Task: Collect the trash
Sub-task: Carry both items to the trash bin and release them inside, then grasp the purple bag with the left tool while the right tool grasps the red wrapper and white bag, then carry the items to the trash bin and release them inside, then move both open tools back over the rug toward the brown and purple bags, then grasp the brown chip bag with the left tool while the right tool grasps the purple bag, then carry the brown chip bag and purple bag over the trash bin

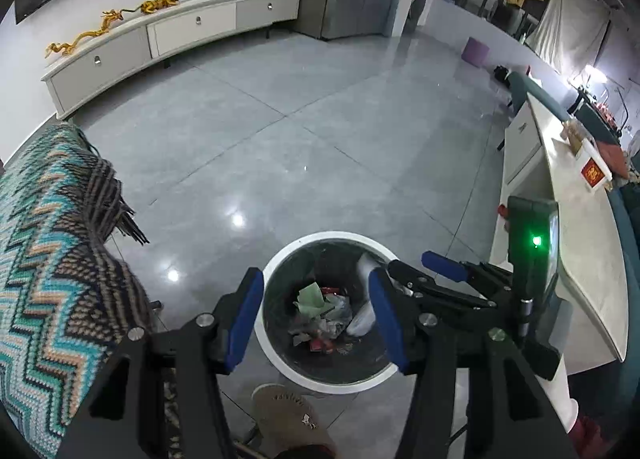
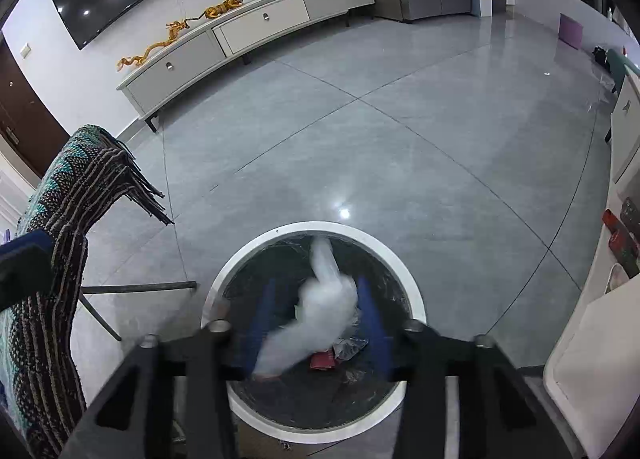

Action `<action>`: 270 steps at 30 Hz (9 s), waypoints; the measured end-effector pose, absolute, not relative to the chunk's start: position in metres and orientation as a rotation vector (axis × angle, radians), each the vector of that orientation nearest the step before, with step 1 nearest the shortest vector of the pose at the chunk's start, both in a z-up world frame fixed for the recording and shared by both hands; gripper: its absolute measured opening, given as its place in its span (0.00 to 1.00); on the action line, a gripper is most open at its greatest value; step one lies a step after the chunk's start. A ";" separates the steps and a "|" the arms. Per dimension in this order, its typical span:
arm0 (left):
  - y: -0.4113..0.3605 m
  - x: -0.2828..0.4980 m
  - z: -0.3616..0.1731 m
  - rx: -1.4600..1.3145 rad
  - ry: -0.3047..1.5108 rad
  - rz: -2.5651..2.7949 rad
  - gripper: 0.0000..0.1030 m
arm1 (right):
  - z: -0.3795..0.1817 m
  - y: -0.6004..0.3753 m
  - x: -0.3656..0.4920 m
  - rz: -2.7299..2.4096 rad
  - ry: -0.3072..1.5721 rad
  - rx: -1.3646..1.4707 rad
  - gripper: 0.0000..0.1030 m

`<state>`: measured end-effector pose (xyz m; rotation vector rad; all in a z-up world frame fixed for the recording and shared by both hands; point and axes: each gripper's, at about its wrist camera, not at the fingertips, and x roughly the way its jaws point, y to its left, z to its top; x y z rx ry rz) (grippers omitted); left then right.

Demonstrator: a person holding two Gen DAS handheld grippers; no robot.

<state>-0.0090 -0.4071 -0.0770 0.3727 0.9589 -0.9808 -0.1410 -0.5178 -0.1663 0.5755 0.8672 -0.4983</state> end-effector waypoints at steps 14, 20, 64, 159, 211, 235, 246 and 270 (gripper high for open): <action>-0.255 0.001 -0.021 0.327 0.636 -0.670 0.51 | -0.061 -0.448 -0.130 -0.394 0.715 0.440 0.43; -0.178 0.009 -0.013 0.339 0.597 -0.533 0.51 | -0.013 -0.386 -0.098 -0.262 0.649 0.349 0.43; 0.025 0.066 -0.083 0.046 0.878 -0.575 0.27 | -0.058 -0.166 0.119 0.227 0.856 0.184 0.46; -0.186 0.017 0.016 0.331 0.563 -0.413 0.54 | 0.017 -0.370 -0.141 -0.197 0.567 0.334 0.52; 0.049 0.143 -0.061 0.108 0.726 -0.129 0.74 | -0.016 -0.173 0.077 0.075 0.667 0.095 0.97; 0.036 0.235 -0.073 0.099 0.769 -0.346 0.62 | -0.043 -0.113 0.171 0.300 0.758 0.185 0.77; 0.044 0.259 -0.089 0.023 0.825 -0.388 0.29 | -0.065 -0.089 0.219 0.333 0.871 0.379 0.54; 0.024 0.108 -0.031 0.200 0.646 -0.195 0.25 | -0.044 -0.151 0.046 0.297 0.815 0.254 0.30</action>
